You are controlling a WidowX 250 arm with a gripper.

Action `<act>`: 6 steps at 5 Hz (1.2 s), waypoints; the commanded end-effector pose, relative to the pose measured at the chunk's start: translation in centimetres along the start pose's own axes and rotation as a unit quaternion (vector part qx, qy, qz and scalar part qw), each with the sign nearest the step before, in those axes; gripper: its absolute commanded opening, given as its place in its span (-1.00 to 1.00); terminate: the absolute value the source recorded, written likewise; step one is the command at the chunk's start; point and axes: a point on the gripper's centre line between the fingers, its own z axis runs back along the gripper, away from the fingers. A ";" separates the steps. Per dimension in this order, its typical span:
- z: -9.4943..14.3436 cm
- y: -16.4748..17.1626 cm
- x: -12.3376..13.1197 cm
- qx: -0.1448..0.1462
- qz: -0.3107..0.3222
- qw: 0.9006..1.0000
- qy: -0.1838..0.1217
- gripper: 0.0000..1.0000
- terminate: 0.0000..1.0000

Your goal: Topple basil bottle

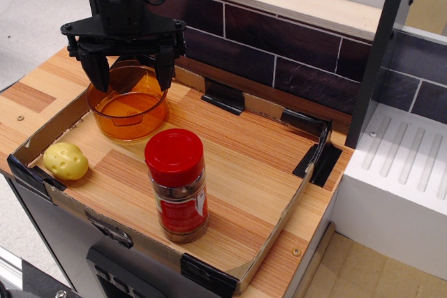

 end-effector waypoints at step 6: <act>4.0 -6.1 -5.9 -0.031 -0.173 0.984 0.000 1.00 -1.00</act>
